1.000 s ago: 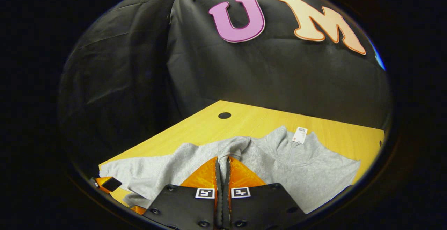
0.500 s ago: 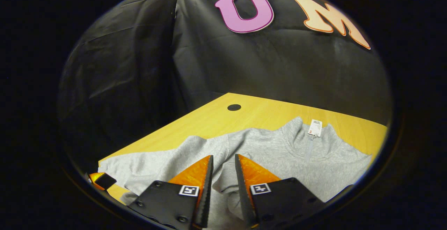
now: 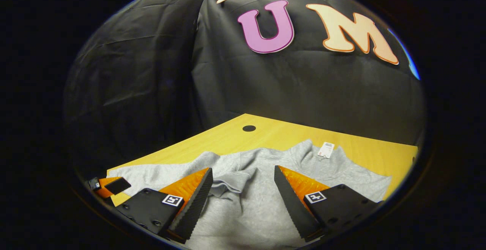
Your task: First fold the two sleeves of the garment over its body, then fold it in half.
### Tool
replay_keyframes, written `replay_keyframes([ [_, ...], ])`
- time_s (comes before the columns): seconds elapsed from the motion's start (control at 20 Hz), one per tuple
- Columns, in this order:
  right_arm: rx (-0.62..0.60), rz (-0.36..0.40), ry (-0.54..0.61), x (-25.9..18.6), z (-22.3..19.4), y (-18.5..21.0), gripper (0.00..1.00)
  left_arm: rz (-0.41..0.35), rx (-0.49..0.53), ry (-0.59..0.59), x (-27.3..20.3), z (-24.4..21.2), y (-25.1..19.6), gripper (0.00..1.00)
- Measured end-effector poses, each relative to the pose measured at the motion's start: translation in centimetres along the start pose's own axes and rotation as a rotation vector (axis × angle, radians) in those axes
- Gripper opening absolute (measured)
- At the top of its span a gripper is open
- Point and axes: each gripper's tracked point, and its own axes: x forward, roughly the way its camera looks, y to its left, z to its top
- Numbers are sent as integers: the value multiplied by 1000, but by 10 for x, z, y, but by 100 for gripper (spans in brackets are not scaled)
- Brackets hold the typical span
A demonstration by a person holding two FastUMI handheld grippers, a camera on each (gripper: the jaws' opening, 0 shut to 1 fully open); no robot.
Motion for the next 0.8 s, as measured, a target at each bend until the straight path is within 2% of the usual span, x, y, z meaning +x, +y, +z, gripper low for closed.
replay_keyframes([
  [0.2, 20, -48, -47, -55, -3, -33, 100, 41, 14, 58, -8, -10, 30, 96],
  [0.4, 2, -120, -126, -115, -1, -64, 100, 43, -9, 143, -24, -13, 71, 96],
  [0.45, 4, -134, -153, -127, 0, -71, 100, 49, -2, 162, -27, -13, 84, 100],
  [0.5, 9, -149, -166, -139, -2, -77, 99, 60, 11, 193, -31, -17, 98, 96],
  [0.55, 14, -165, -167, -148, -8, -82, 99, 73, 30, 224, -36, -19, 113, 99],
  [0.7, 0, -206, -165, -174, -20, -97, 99, 115, 86, 289, -47, -26, 152, 100],
  [0.8, 3, -219, -176, -187, -27, -100, 99, 134, 100, 348, -55, -40, 171, 96],
])
